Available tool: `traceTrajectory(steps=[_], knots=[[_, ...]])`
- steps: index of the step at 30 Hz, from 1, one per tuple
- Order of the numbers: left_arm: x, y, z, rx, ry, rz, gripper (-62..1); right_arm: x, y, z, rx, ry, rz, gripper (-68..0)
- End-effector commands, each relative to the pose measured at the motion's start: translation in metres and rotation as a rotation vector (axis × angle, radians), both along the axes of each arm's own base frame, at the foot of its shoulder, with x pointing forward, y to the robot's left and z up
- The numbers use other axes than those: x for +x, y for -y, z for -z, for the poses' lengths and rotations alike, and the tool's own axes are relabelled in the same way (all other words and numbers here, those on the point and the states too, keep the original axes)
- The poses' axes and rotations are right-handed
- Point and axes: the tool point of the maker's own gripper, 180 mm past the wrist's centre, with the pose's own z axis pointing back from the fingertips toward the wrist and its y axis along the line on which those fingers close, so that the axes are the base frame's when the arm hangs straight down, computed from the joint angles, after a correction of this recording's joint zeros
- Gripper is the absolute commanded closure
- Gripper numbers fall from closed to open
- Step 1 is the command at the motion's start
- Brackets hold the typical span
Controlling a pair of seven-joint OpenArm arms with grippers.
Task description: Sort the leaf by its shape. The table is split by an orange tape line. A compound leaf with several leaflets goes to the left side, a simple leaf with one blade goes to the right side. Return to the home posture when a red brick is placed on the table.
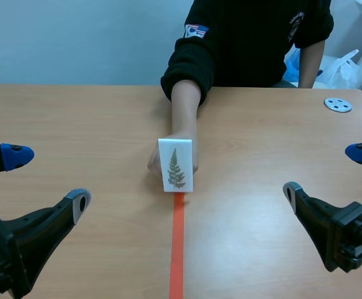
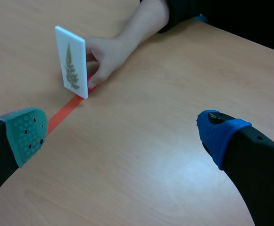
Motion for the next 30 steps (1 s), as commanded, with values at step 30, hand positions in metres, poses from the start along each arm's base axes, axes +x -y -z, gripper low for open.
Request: traceTrajectory(steps=[30], knots=[[0.002, 0.002, -0.008, -0.022, 0.027, -0.004, -62.3, 0.041, -0.020, 0.004, 0.122, 0.078, -0.101, -67.9]])
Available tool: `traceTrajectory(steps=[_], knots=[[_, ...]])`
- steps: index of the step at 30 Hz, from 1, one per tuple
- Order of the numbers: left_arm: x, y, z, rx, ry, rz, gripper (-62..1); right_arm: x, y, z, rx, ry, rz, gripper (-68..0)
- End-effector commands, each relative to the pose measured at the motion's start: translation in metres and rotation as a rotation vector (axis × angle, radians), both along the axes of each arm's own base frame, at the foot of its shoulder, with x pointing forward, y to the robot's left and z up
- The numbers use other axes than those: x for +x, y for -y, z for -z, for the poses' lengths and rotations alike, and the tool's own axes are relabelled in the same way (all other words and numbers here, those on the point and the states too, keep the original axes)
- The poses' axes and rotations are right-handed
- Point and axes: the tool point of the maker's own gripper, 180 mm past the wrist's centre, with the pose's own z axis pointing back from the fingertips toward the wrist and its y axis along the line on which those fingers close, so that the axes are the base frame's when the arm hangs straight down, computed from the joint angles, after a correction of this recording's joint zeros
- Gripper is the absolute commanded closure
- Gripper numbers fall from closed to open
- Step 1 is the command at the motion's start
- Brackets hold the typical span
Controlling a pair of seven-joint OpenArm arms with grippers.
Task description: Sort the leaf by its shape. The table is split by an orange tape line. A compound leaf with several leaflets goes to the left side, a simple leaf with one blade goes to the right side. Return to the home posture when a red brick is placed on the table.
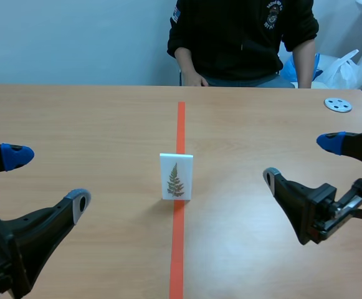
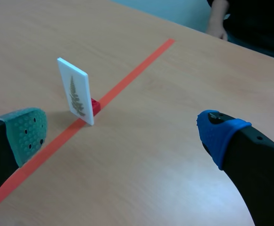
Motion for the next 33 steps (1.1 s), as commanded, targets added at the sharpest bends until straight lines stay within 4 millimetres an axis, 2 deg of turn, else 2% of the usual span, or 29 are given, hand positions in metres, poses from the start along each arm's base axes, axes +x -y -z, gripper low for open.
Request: traceTrajectory(steps=[1, 9, 17, 20, 29, 33], knots=[[0.002, 0.002, -0.008, -0.022, 0.027, -0.004, -62.3, 0.011, -0.004, -0.008, 0.032, 0.043, -0.007, -67.9], [0.002, 0.002, -0.008, -0.022, 0.027, -0.003, -62.3, 0.042, -0.027, 0.024, 0.080, 0.023, -0.028, -67.9], [0.002, 0.002, -0.008, -0.022, 0.026, -0.003, -62.3, 0.062, -0.074, 0.055, 0.100, -0.010, -0.085, -67.9], [0.002, 0.002, -0.008, -0.022, 0.026, -0.003, -62.3, 0.070, -0.094, 0.063, 0.108, -0.026, -0.112, -67.9], [0.002, 0.002, -0.008, -0.018, 0.026, 0.000, -62.3, 0.097, -0.134, 0.079, 0.048, -0.025, -0.119, -67.9], [0.002, 0.002, -0.008, -0.018, 0.026, 0.001, -62.3, 0.099, -0.149, 0.089, 0.022, -0.046, -0.145, -67.9]])
